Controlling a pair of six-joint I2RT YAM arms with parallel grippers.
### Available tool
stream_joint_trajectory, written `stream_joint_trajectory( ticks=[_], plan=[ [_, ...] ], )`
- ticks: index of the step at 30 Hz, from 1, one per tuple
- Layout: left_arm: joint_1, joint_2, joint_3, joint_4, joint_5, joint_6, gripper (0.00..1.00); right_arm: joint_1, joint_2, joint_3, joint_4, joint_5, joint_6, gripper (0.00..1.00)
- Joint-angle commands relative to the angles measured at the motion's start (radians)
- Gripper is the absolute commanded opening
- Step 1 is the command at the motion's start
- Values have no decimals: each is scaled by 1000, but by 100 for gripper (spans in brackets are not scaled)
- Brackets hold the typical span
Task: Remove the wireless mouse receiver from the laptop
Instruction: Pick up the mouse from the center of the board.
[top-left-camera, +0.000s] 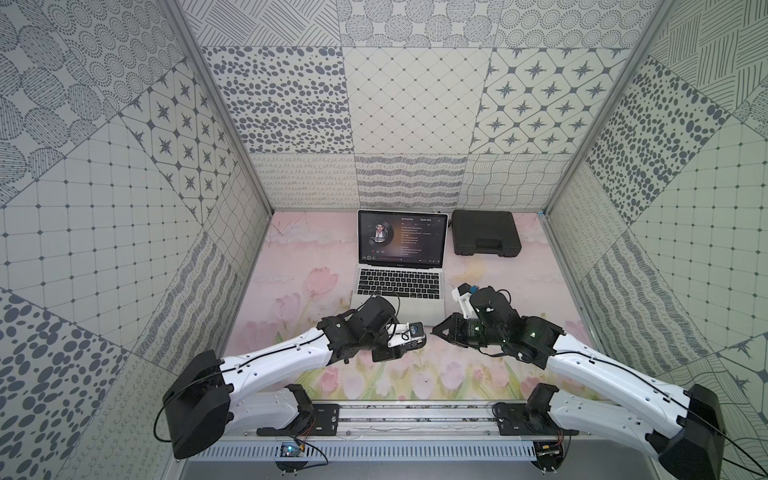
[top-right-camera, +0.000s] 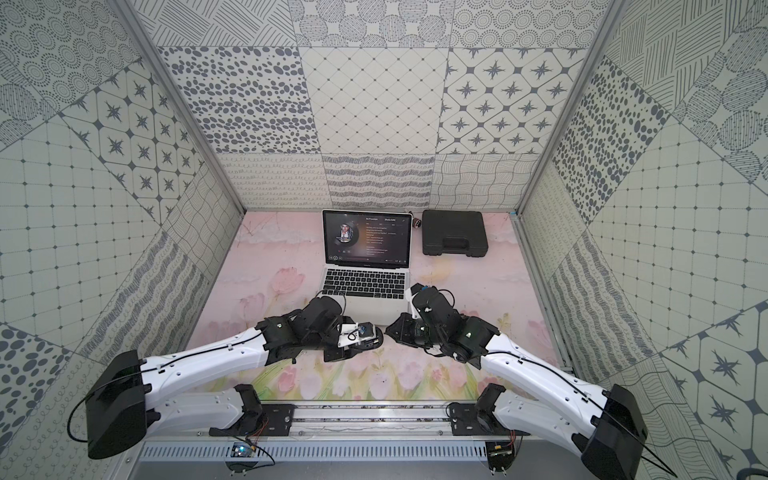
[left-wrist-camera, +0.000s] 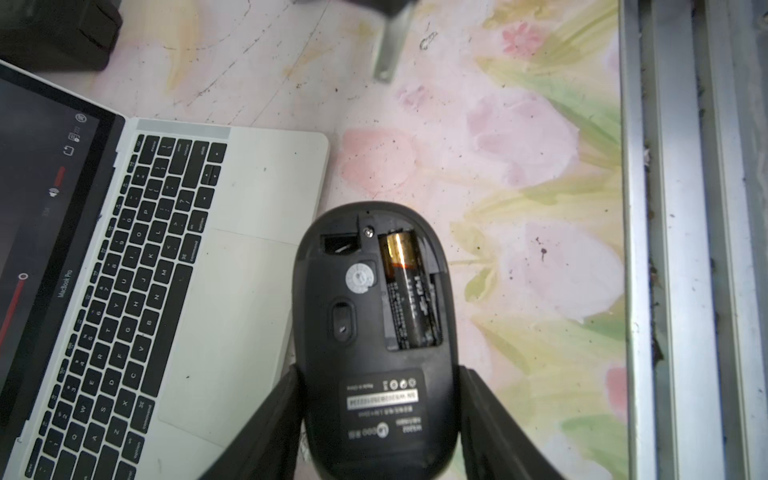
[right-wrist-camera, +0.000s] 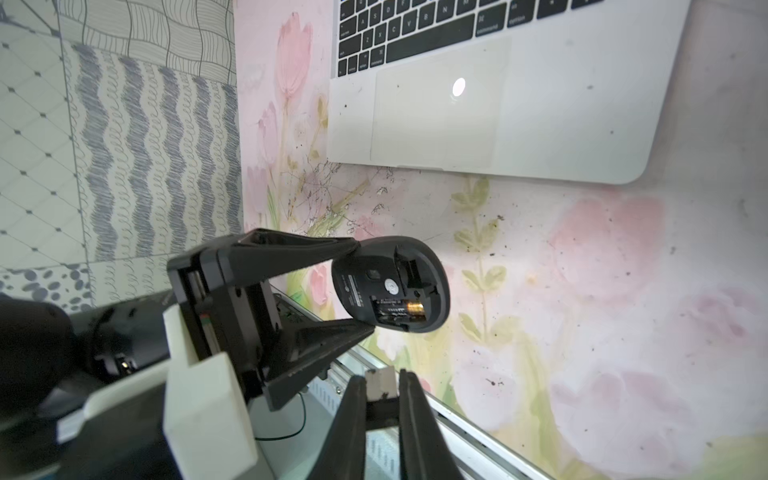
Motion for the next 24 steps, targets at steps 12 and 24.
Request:
stream_joint_trajectory(
  ticks=[12, 24],
  plan=[
    [-280, 90, -187, 474, -479, -218, 21, -29, -181, -285, 205, -92, 617, 3],
    [-312, 115, -209, 533, -473, -206, 19, -24, -132, -363, 364, -28, 741, 4]
  ],
)
